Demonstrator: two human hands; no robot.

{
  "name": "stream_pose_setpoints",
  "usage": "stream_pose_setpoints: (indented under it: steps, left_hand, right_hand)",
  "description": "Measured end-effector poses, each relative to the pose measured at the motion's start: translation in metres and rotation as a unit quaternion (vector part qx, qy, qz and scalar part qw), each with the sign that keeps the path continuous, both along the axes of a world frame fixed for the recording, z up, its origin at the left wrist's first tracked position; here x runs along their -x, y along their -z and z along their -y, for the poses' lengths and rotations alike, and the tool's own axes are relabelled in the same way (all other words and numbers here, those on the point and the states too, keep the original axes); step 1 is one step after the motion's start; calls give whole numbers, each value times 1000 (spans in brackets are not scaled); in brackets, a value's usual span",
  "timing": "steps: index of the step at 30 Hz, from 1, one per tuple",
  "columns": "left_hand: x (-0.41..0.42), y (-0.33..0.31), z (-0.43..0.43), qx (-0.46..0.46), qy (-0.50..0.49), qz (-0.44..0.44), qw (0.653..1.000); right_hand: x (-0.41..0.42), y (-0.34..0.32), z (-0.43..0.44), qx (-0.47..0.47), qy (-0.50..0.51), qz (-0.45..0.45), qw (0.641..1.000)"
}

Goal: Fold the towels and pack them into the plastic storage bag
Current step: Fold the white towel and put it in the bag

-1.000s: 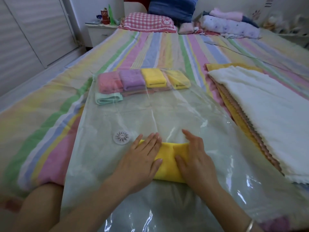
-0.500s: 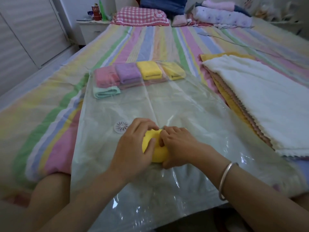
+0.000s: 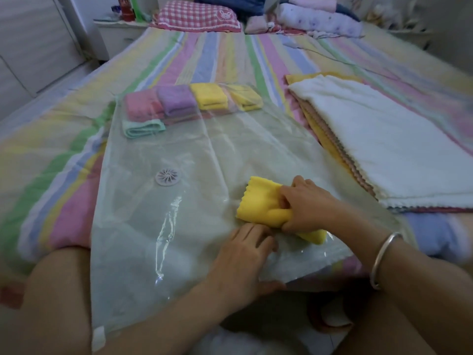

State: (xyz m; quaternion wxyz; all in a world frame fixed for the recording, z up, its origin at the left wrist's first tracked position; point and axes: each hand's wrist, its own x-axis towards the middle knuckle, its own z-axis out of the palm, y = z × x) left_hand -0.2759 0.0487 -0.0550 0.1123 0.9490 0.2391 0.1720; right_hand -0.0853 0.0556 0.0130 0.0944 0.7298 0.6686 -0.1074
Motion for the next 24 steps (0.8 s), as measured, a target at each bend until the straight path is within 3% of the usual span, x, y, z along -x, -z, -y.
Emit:
stream_pose_setpoints:
  steps: [8,12,14,16,18,19,21,24]
  left_hand:
    - [-1,-2,-2,-38,7,-21,999]
    - [2,-3,0,-25,16,5,1000]
    - [2,-8,3,-10,7,24,1000]
    - [1,-19,3,77,-34,40,996]
    - [2,-22,-7,259,-86,63,960]
    - [4,-22,-15,346,-111,71,929]
    - [7,-25,-30,458,-165,120,865]
    - [11,-42,-34,590,-186,227,752]
  right_hand:
    - [-17,0,25,13,55,68,996]
    - [-23,-4,32,-10,73,36,997]
    - [-19,-5,42,-122,84,-5,989]
    - [-4,-7,57,-327,89,-90,937]
    - [14,-9,76,-499,47,-169,849]
    - [21,-7,85,-539,6,-175,824]
    - [29,6,98,-554,-107,-115,817]
    - [22,37,105,-464,-232,17,855]
